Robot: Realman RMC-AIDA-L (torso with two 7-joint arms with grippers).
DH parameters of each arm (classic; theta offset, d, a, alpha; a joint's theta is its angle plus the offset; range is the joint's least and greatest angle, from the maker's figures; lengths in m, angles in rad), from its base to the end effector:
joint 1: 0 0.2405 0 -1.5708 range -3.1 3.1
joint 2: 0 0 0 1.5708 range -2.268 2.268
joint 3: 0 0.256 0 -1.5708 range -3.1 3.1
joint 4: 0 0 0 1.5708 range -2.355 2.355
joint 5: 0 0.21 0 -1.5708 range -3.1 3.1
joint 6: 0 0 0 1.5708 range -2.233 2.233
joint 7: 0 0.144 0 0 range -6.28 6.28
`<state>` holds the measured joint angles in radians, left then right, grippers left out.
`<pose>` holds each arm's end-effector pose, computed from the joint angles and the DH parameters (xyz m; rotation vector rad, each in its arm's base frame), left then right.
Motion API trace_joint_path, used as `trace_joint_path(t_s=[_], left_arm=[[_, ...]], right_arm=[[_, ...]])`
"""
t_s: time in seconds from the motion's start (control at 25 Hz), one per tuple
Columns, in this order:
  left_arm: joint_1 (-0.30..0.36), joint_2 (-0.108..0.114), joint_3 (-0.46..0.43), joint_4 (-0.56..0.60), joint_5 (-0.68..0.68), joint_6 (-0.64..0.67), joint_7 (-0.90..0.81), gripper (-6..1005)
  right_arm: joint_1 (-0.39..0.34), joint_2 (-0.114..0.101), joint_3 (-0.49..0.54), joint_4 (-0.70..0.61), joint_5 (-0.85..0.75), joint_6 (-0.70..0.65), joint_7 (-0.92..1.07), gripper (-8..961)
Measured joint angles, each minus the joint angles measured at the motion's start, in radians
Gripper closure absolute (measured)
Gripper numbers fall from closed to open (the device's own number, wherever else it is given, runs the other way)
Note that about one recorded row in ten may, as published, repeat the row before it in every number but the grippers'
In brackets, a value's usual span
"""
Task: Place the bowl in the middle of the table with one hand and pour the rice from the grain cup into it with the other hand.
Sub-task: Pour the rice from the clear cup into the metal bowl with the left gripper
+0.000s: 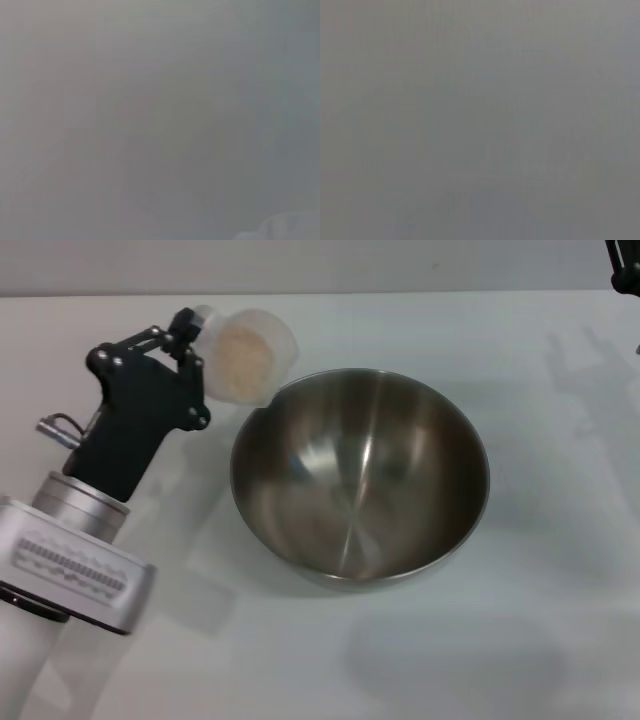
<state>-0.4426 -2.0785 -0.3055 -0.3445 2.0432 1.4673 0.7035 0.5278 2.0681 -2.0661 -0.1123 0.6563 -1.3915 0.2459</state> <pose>-0.2415 0.2947 -0.0571 -1.6788 0.3872 -0.5216 0.2851 0.3543 0.0219 -1.5193 0.3476 0.9636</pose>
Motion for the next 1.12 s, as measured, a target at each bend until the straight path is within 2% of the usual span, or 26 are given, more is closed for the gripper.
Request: trace_joint_path(t_s=[0.2,0.28,0.32,0.48,0.52,0.56,0.6,0.68,1.12], left_arm=[[-0.006,-0.001,-0.001,-0.012,0.043,0.001,0.246,984],[-0.006,-0.001,-0.001,-0.012,0.043,0.001,0.246,984],[-0.006,-0.001,0.000,-0.015,0.056,0.001,0.308,983],[-0.006,-0.001,0.000,-0.015,0.056,0.001,0.308,983],[-0.005,-0.002,0.001,-0.027,0.109,-0.004,0.514,983],[-0.005,-0.002,0.003,-0.031,0.127,-0.011,0.611,983],[-0.005,-0.002,0.003,-0.031,0.127,-0.011,0.611,983],[-0.004,-0.002,0.005,-0.032,0.163,-0.015,0.719,983],[0.003,-0.002,0.006,-0.030,0.232,-0.046,0.981,984]], right_arm=[[-0.001,-0.001,0.003,0.001,0.000,-0.003,-0.017,463],[-0.002,-0.001,0.004,0.004,0.000,-0.007,-0.017,463],[-0.002,-0.001,0.008,0.006,0.000,-0.009,-0.017,463],[-0.002,0.000,0.013,0.007,-0.002,-0.009,-0.017,463],[-0.002,0.000,0.013,0.006,-0.003,-0.009,-0.017,462],[-0.002,-0.001,0.013,0.007,-0.004,-0.009,-0.017,462],[-0.002,-0.001,0.013,0.007,-0.004,-0.009,-0.017,462],[-0.002,-0.001,0.014,0.007,-0.004,-0.009,-0.017,462],[-0.004,-0.002,0.014,0.006,-0.007,-0.009,-0.017,465]])
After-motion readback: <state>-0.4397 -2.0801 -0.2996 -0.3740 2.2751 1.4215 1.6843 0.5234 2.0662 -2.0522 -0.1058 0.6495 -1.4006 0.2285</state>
